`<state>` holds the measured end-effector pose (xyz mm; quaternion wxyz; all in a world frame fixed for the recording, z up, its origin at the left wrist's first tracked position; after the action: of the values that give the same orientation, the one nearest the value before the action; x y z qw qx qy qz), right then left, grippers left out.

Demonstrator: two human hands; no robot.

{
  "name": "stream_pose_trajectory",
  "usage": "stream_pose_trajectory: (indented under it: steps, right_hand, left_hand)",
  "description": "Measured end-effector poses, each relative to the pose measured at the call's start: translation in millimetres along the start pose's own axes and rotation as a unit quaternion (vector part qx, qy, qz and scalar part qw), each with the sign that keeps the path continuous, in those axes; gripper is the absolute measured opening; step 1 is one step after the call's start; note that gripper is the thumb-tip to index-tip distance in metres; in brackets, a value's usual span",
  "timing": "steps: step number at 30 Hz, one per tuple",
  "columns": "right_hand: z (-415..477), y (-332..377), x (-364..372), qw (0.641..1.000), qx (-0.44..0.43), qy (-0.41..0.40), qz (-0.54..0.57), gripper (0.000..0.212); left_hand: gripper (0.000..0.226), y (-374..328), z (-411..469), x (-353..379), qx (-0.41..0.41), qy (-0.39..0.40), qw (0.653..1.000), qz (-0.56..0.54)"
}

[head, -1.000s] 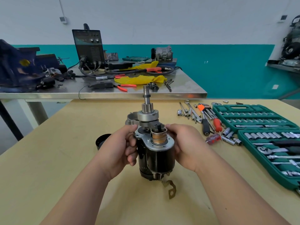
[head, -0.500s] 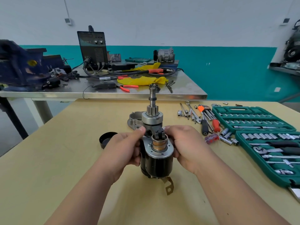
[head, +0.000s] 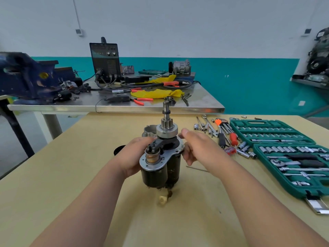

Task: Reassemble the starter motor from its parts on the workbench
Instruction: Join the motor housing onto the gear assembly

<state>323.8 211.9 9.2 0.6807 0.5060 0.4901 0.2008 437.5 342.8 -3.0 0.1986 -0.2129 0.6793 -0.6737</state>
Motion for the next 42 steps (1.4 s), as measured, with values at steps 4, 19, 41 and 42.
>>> stream_pose_trajectory:
  steps: [4,19,41,42]
  right_hand:
    - [14,1,3,0.994,0.058,0.062,0.075,0.027]
    - [16,-21,7,0.974,0.046,-0.063,0.213,0.019]
    - [4,-9,5,0.986,0.003,-0.163,0.039,0.016]
    - [7,-11,0,0.986,-0.002,-0.167,0.014,0.014]
  left_hand:
    - [0.024,1,11,-3,0.008,-0.013,1.000,-0.006]
    - [0.059,9,-8,-8,-0.002,0.024,0.995,-0.095]
    - [0.036,34,-12,41,-0.023,-0.259,0.943,-0.209]
    - [0.037,34,-11,42,-0.016,-0.253,0.945,-0.208]
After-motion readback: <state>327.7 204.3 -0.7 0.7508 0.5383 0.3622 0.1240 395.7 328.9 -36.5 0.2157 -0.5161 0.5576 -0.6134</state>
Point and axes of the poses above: each hand's wrist, its own z-axis towards the middle knuckle, its own x-axis out of the palm, y = z × x, the point moved 5 cm from there along z, towards the middle knuckle, and after that the axes turned 4 degrees about -z, right-handed, at the moved point
